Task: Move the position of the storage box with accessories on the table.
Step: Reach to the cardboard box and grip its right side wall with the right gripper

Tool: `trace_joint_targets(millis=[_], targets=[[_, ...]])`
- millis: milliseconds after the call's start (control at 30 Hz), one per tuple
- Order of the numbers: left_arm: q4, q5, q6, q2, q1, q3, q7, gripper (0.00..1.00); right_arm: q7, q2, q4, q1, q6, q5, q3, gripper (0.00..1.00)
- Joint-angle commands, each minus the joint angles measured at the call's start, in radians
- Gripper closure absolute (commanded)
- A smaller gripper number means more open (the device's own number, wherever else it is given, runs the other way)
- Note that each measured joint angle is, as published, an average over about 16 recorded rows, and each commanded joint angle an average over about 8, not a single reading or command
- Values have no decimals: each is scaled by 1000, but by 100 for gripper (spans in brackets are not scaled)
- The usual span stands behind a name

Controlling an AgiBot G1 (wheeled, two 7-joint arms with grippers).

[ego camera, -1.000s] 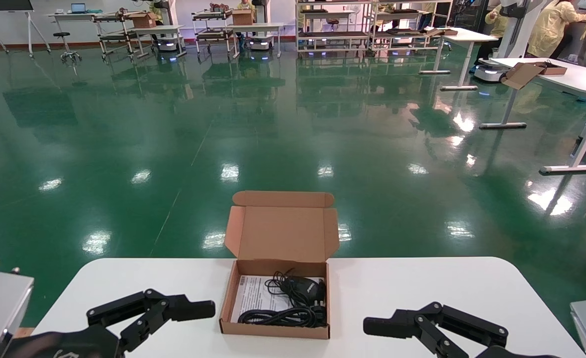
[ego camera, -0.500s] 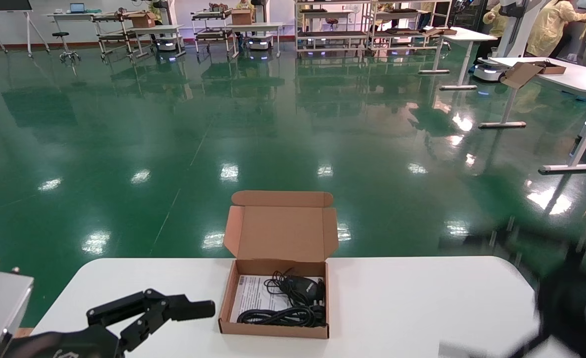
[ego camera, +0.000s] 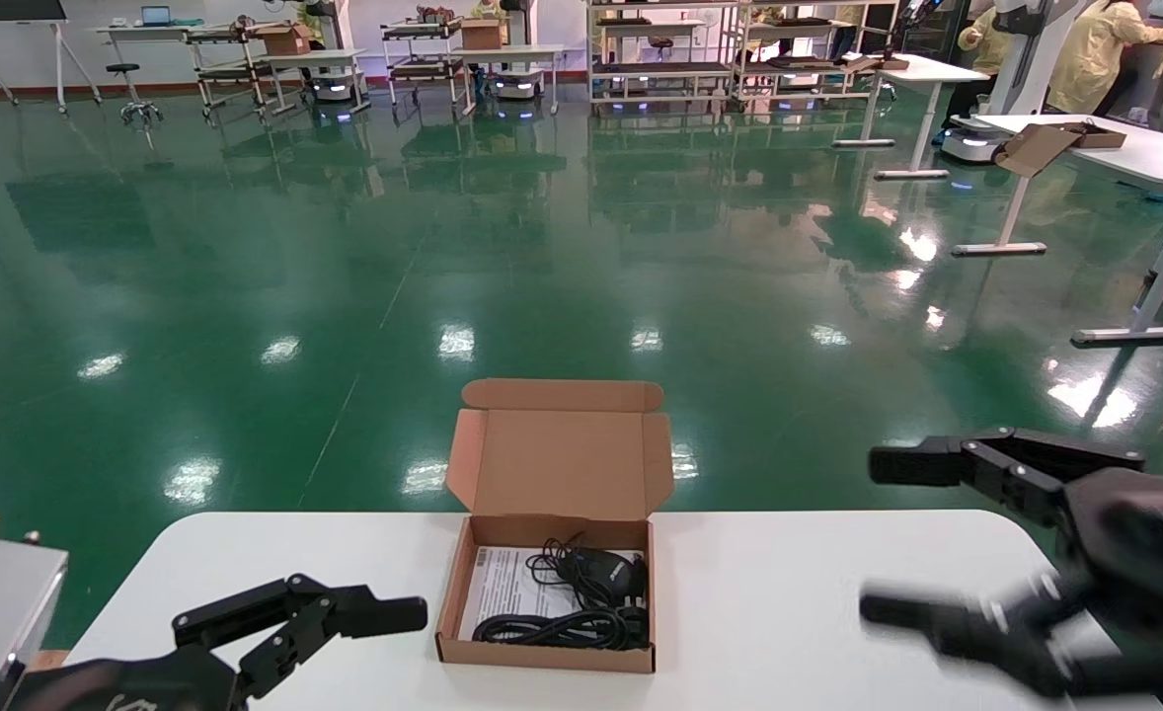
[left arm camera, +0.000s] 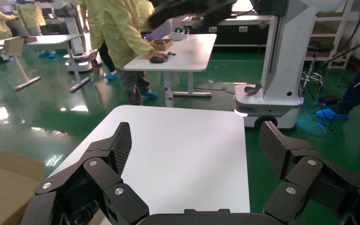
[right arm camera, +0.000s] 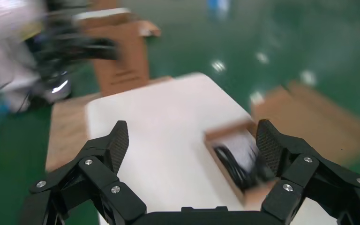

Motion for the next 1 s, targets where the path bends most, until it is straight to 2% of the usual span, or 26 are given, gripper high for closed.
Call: trace_joint_targets(millis=[33,167,300,733,867,1000], targets=[[0,0,0,0,0,0,0,0,93,-9,-65,25,15,-46,-50,0],[0,0,0,0,0,0,0,0,119,-42,-138,38,39,-97,-78,0],[0,0,0,0,0,0,0,0,104,-65,-173,33,48,-91,-79,0],[0,0,0,0,0,0,0,0,98,-67,-174,27,47,-76,-70,0],[0,0,0,0,0,0,0,0,129,-77,-202,8,69,-57,-66,0],[0,0,0,0,0,0,0,0,209,-118,-255,-32,123,-28,-68,0]])
